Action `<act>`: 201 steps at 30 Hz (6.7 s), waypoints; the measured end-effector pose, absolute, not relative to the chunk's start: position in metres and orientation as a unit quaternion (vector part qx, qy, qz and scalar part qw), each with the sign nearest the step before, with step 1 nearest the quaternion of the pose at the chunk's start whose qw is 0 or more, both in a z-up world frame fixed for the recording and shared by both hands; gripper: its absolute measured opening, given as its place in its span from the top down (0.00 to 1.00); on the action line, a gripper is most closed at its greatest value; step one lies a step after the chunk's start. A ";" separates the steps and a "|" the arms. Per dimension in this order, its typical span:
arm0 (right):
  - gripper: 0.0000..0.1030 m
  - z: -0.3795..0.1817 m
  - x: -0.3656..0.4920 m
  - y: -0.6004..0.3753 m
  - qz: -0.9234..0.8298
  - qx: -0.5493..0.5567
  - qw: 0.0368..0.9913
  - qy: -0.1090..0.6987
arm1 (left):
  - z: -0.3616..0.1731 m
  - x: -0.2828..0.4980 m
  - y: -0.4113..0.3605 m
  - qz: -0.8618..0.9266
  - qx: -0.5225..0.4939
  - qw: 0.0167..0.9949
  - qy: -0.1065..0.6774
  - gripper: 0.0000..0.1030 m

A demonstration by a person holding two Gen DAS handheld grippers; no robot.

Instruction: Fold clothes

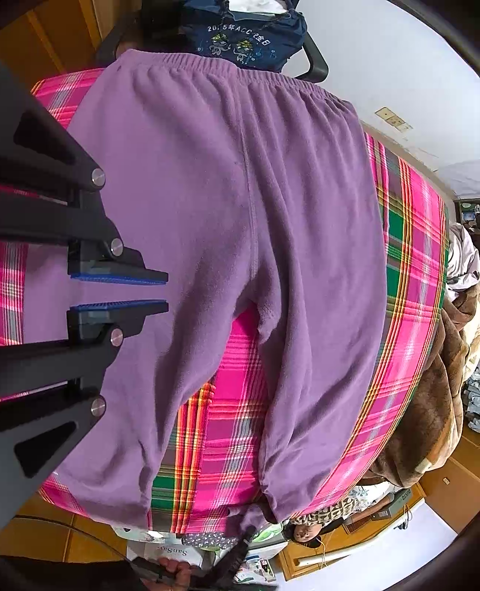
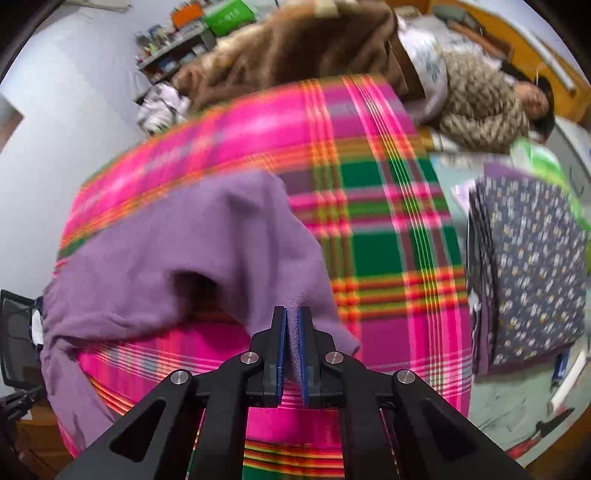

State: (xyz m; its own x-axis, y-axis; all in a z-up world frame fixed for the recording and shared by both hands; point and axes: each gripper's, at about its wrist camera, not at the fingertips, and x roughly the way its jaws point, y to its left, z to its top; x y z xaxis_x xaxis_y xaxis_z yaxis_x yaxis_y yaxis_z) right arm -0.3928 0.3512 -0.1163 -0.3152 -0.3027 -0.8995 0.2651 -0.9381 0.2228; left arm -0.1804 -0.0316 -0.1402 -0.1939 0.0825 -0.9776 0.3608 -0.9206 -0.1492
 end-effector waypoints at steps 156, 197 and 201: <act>0.60 -0.202 -0.504 0.543 -0.750 0.579 0.108 -0.301 | -0.146 -0.221 0.058 -0.716 0.669 0.116 0.162 0.92; 0.76 -0.234 -0.512 0.556 -0.706 0.562 0.134 -0.410 | -0.155 -0.245 0.086 -0.706 0.677 0.127 0.166 0.92; 0.94 -0.216 -0.512 0.551 -0.731 0.552 0.131 -0.380 | -0.152 -0.245 0.087 -0.706 0.675 0.132 0.166 0.92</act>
